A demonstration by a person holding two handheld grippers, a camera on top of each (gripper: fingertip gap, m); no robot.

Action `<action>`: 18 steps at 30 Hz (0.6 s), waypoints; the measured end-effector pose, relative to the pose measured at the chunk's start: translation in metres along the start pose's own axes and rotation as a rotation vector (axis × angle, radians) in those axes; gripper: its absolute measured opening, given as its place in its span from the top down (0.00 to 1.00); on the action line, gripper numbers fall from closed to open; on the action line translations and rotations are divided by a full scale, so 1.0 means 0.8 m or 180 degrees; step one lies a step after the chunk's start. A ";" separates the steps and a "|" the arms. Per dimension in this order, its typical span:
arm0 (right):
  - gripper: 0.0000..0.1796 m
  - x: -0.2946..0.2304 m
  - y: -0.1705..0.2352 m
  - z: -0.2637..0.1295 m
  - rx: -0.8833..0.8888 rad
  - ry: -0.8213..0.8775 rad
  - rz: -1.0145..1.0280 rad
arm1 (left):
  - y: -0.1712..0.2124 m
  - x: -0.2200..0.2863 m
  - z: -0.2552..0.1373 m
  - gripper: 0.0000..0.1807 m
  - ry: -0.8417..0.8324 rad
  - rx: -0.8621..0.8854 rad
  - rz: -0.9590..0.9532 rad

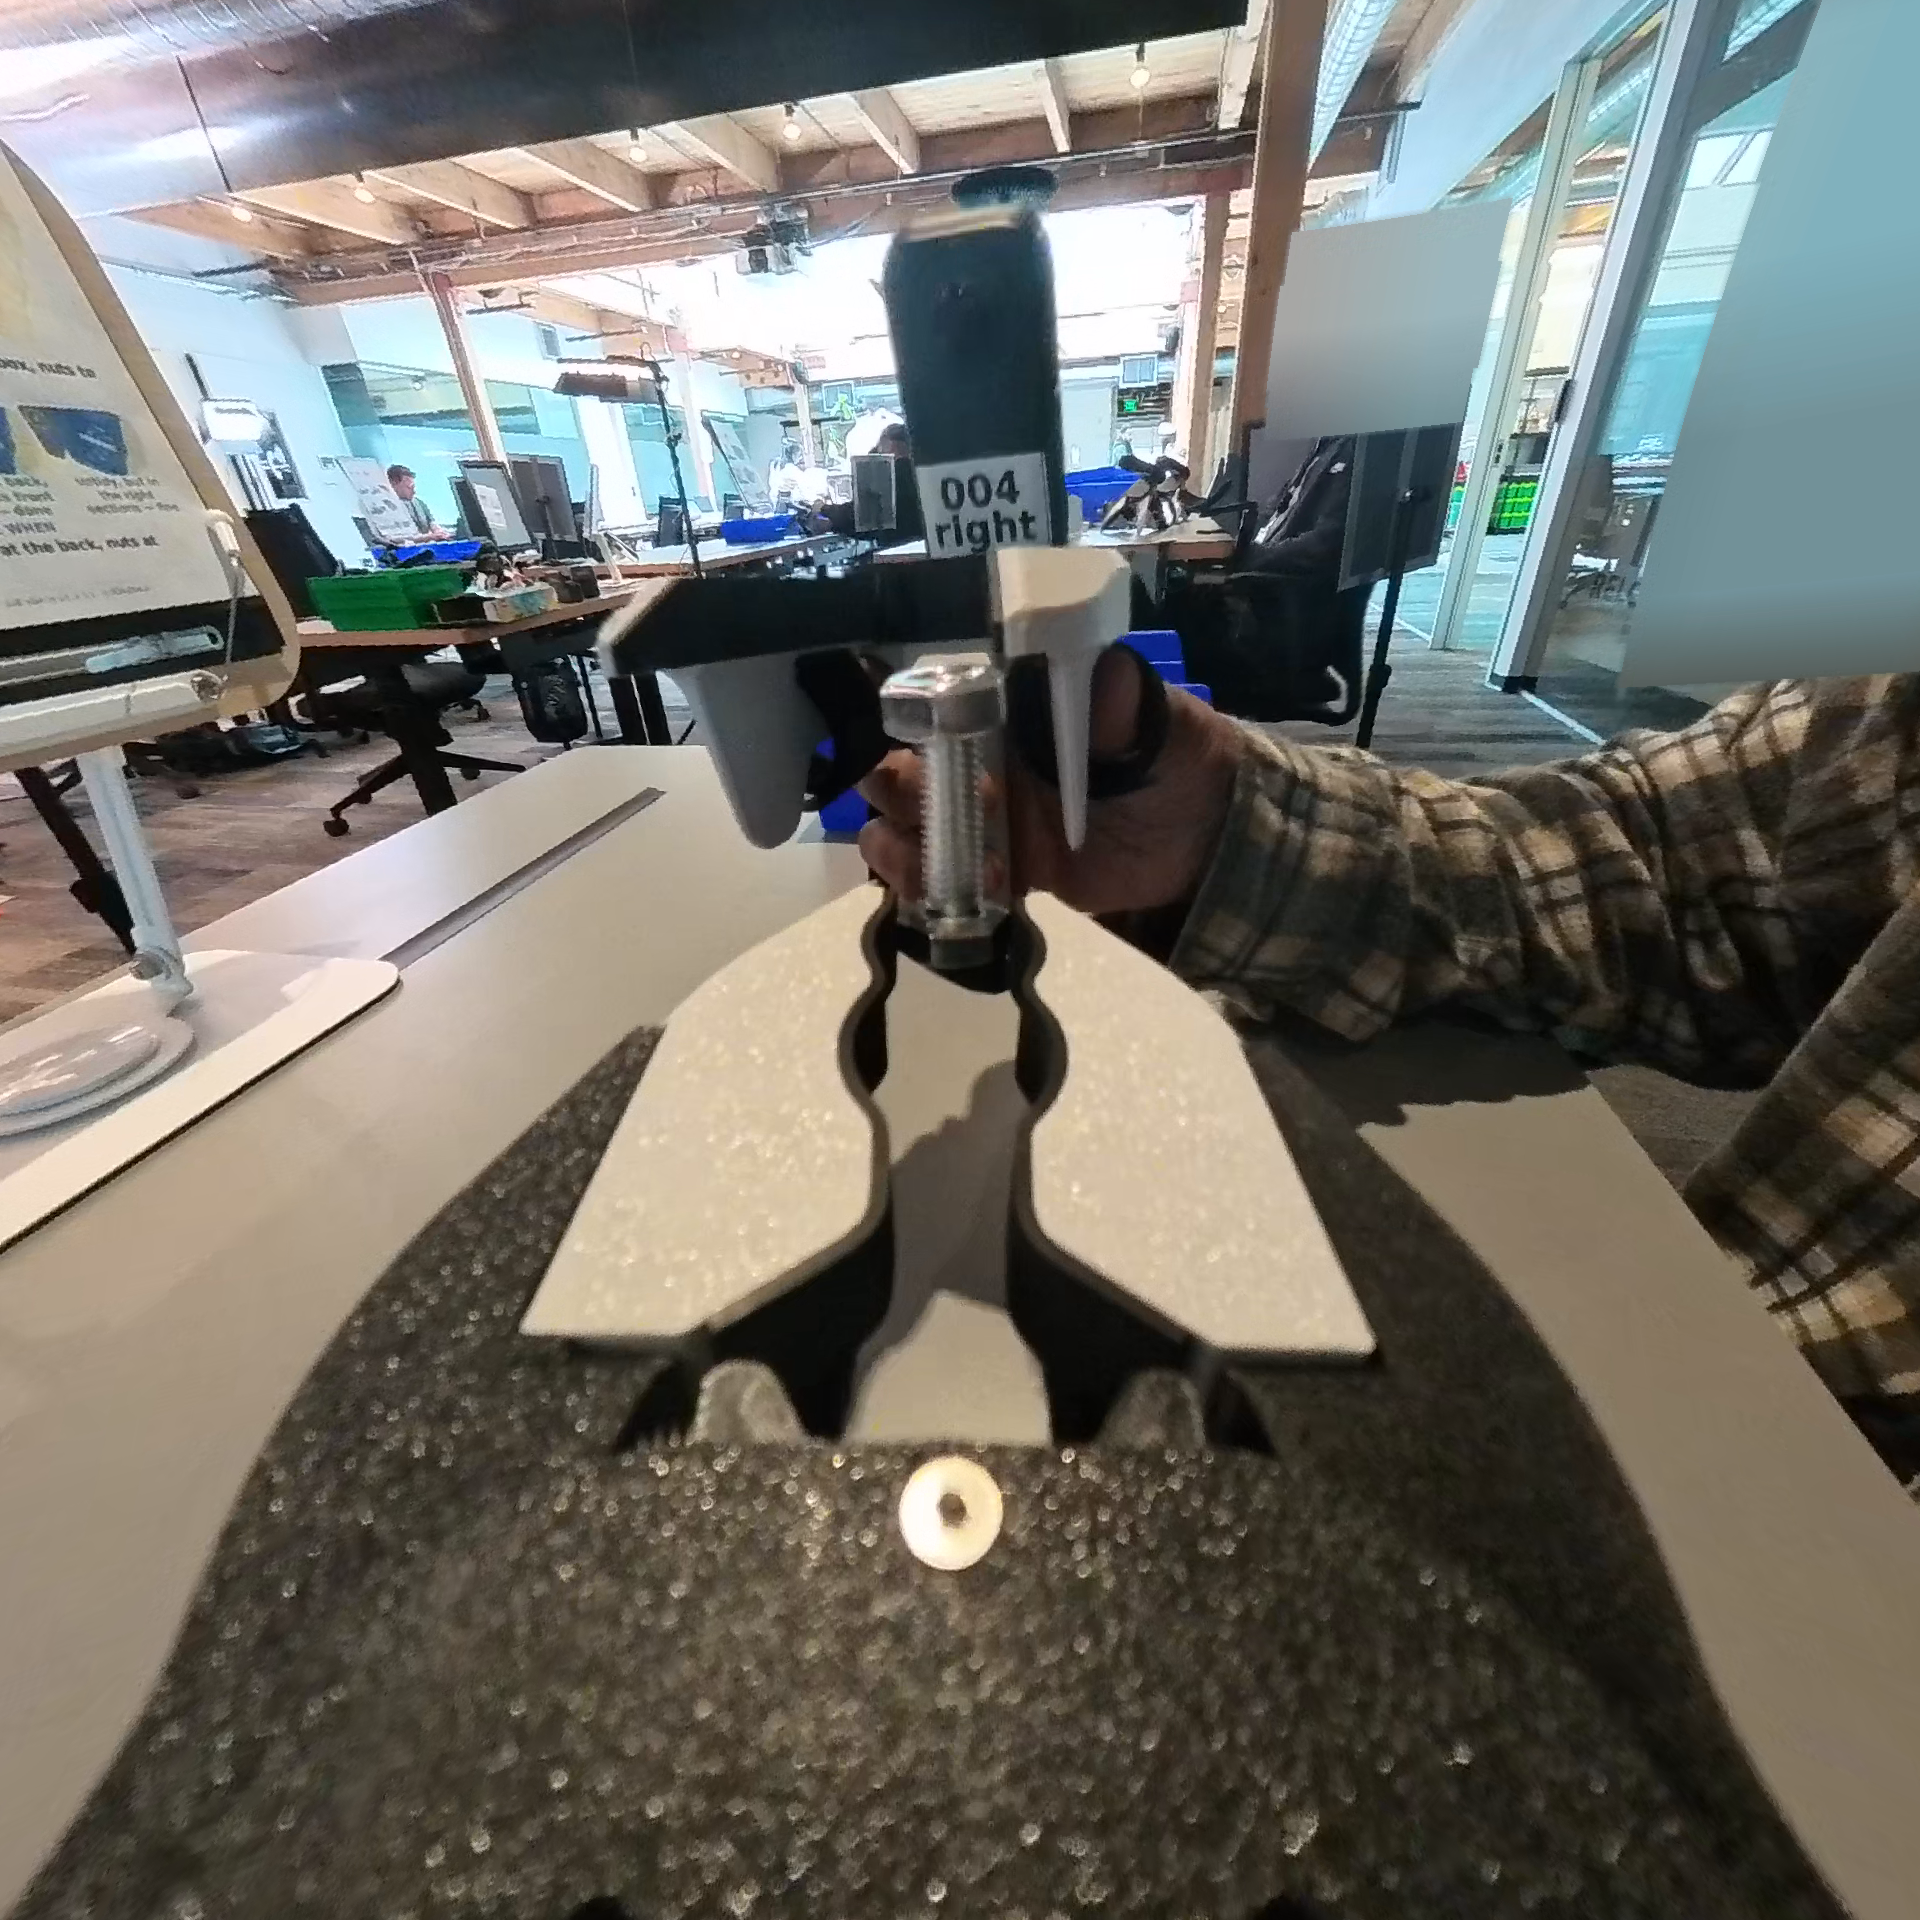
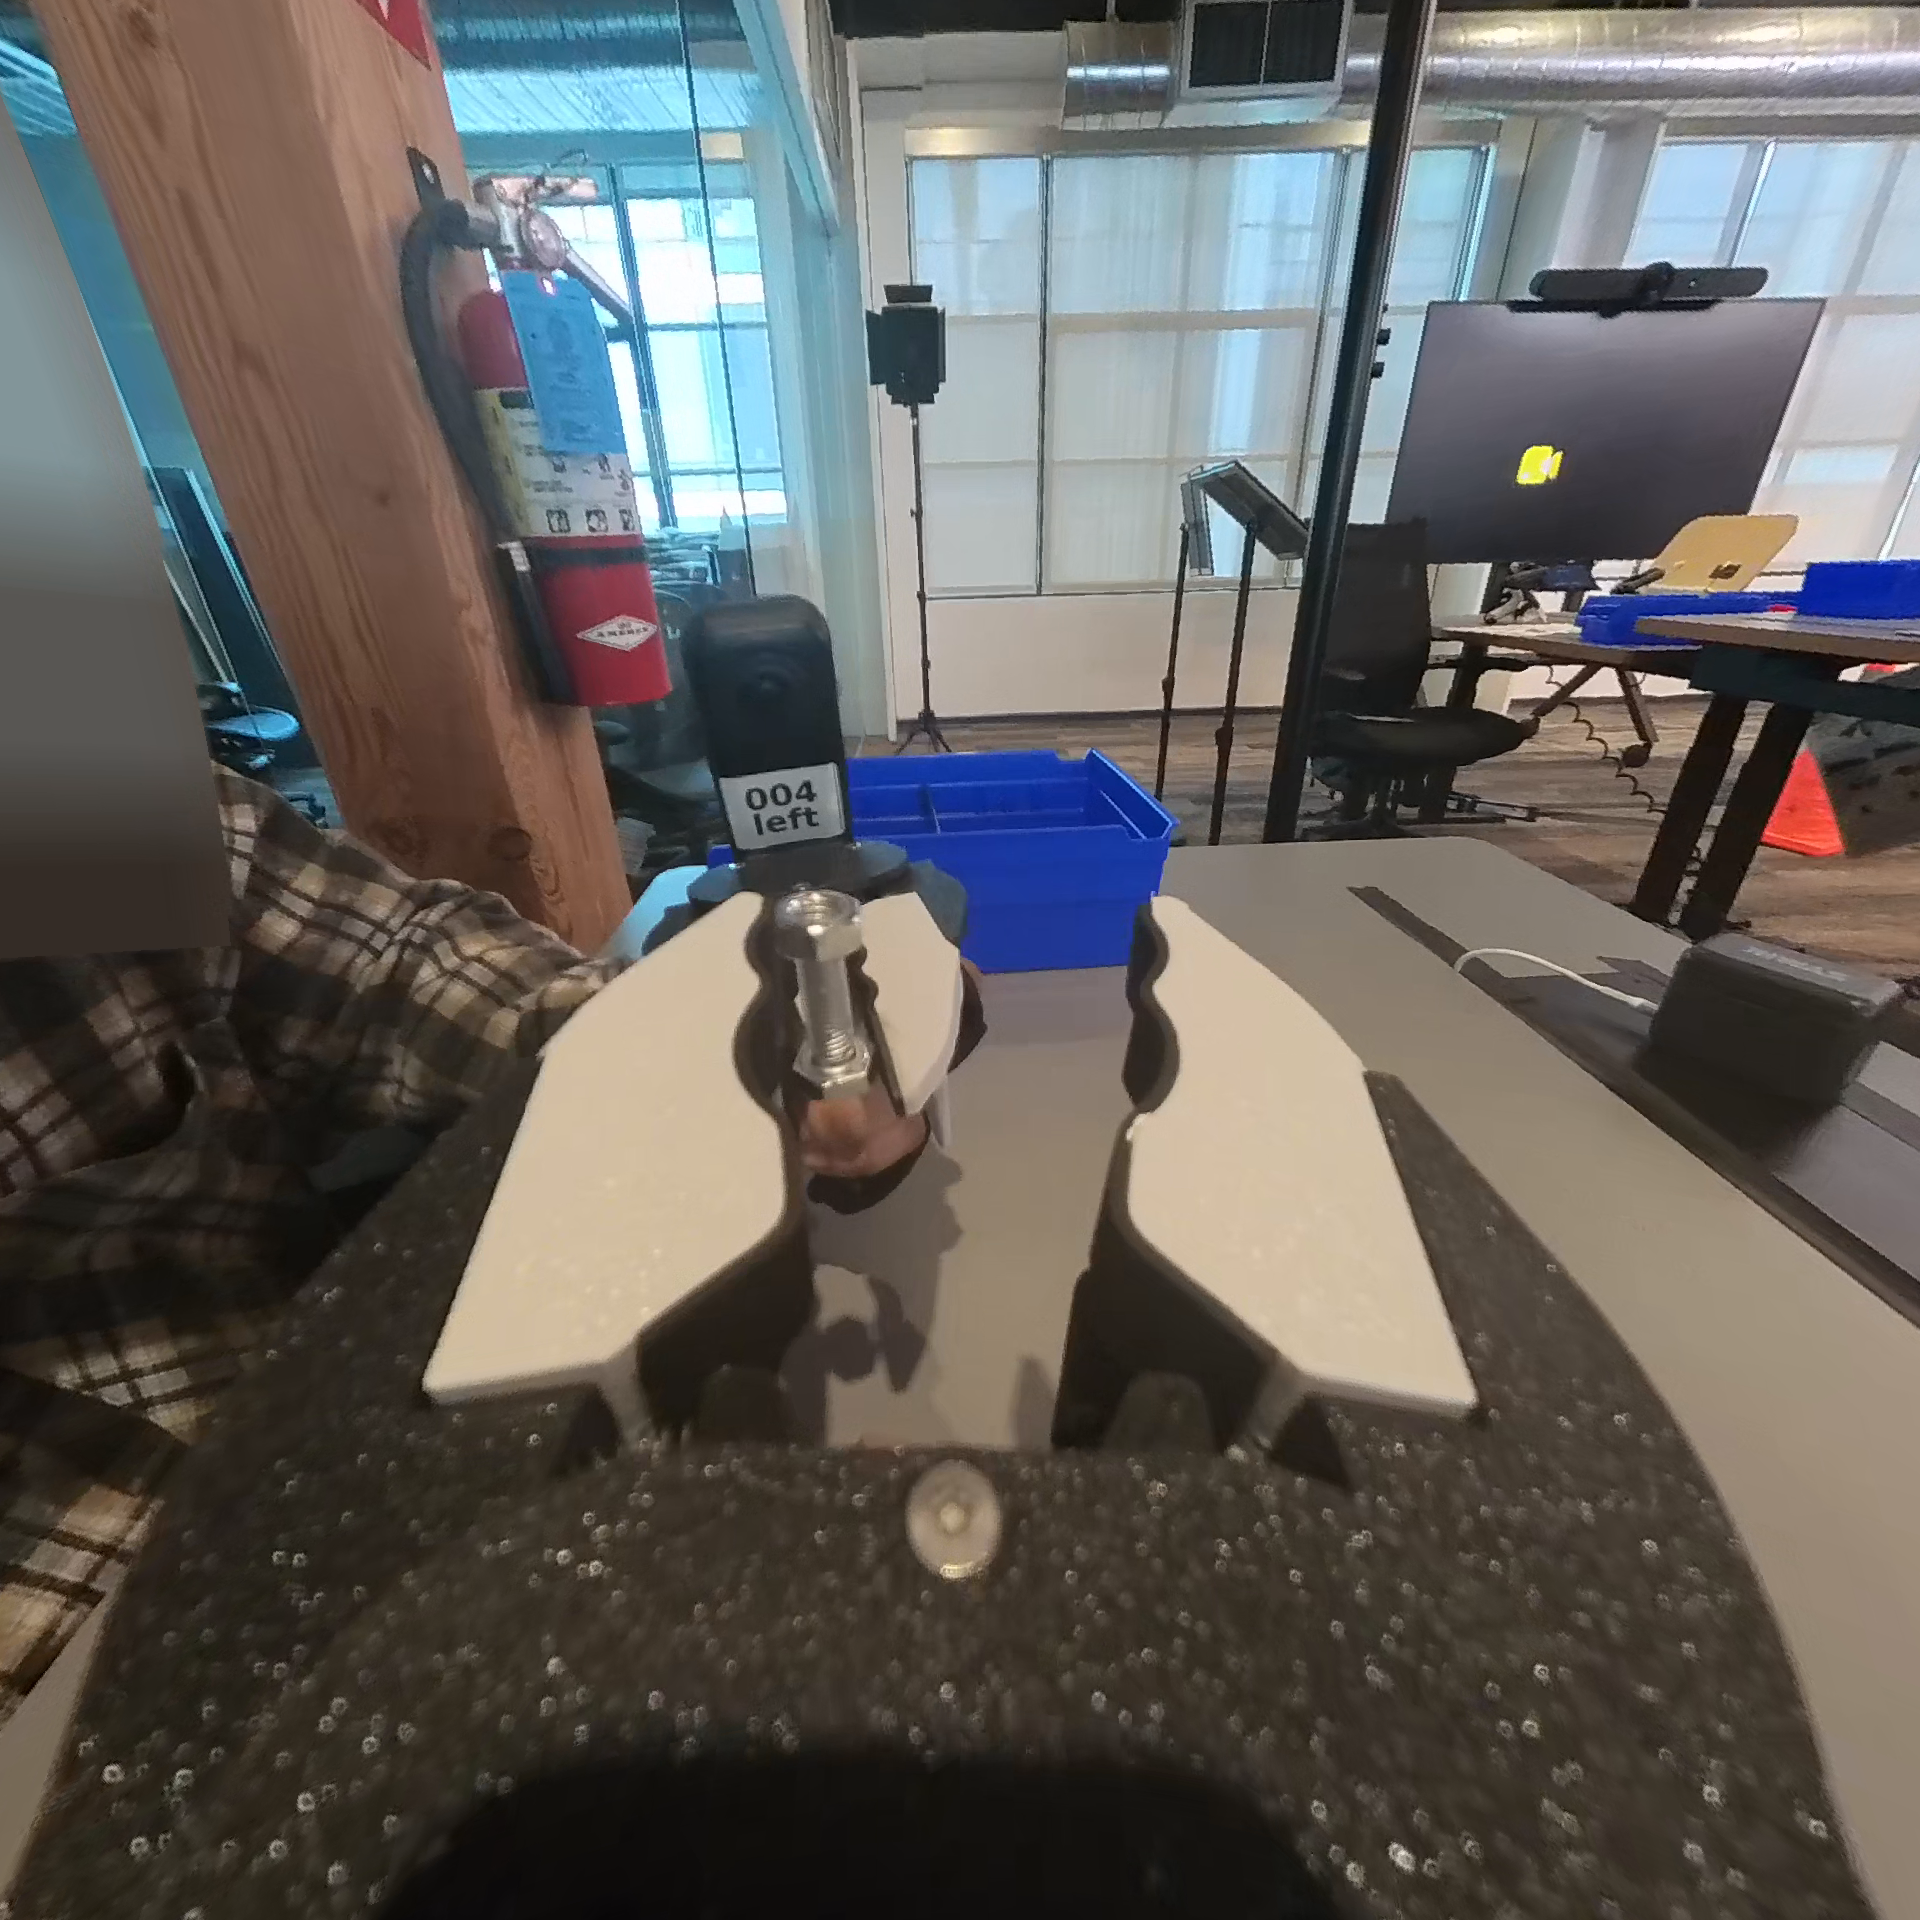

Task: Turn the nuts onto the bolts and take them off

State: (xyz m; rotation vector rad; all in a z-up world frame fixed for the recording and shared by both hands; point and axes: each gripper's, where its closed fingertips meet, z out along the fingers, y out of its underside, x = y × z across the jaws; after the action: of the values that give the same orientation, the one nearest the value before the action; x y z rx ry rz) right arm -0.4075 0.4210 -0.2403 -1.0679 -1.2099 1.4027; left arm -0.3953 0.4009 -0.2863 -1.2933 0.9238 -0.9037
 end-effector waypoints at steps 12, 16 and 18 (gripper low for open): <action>0.74 -0.021 -0.005 0.017 0.0035 0.0402 -0.0108 | 0.003 -0.010 -0.002 0.89 -0.0161 -0.0046 -0.0014; 0.79 -0.022 -0.004 0.013 -0.0007 0.0756 -0.0270 | 0.004 -0.012 -0.003 0.89 -0.0196 -0.0049 -0.0024; 0.79 -0.020 0.000 0.014 -0.0056 0.0853 -0.0296 | 0.004 -0.013 -0.003 0.89 -0.0209 -0.0049 -0.0022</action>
State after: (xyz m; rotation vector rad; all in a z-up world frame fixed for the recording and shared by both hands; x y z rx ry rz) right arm -0.4157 0.4033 -0.2382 -1.1561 -1.0638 1.1390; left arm -0.4011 0.4099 -0.2891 -1.3325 0.8770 -0.8560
